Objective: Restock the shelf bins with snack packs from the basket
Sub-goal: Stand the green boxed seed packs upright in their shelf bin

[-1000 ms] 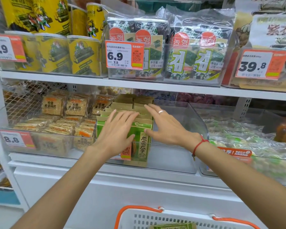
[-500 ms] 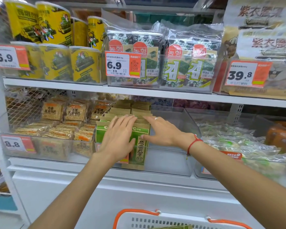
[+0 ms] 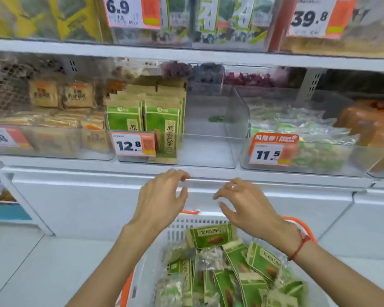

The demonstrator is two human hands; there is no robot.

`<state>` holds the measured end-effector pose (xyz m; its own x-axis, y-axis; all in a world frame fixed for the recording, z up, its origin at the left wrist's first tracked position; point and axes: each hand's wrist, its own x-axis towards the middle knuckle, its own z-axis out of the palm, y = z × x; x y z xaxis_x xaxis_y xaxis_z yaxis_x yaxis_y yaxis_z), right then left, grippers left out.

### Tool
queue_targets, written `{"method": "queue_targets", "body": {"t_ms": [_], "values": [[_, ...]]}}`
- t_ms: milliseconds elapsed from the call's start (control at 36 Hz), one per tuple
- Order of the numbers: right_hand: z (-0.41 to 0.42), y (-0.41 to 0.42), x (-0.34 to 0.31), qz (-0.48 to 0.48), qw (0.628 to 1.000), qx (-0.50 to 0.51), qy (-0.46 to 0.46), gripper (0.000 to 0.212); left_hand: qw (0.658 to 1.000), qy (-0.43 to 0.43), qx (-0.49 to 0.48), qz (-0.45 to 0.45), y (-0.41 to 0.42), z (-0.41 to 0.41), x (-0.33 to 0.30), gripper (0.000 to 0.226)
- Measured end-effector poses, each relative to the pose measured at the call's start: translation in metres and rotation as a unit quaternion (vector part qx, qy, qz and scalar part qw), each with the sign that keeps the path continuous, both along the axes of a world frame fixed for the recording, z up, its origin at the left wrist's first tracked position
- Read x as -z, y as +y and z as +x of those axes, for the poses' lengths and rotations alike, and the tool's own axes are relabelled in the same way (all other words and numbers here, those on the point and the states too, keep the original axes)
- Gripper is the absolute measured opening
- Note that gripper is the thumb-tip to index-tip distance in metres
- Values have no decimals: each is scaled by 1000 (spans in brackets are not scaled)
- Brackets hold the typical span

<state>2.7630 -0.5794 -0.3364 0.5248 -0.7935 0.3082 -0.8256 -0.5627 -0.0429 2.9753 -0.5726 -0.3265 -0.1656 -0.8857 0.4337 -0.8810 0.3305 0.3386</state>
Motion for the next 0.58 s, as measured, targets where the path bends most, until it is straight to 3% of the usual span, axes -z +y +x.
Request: {"method": "queue_targets", "body": {"t_ms": [139,222,278,333,472,583], "values": [[-8,18,71,68,990,20,125,13,980,-121,25,159,19,-18,60,30],[-15,30,106,125,970,34,204,30,944,-209,39,252,28,-24,97,26],[-20,39,121,163,955,41,245,27,917,-259,57,298,34,-25,121,29],[-26,44,134,204,945,48,252,28,889,-285,94,347,38,-24,142,42],[-36,55,151,262,937,22,229,25,803,-282,184,492,48,-27,179,43],[-32,74,167,327,920,-12,216,27,778,-350,227,469,69,-31,207,41]]}}
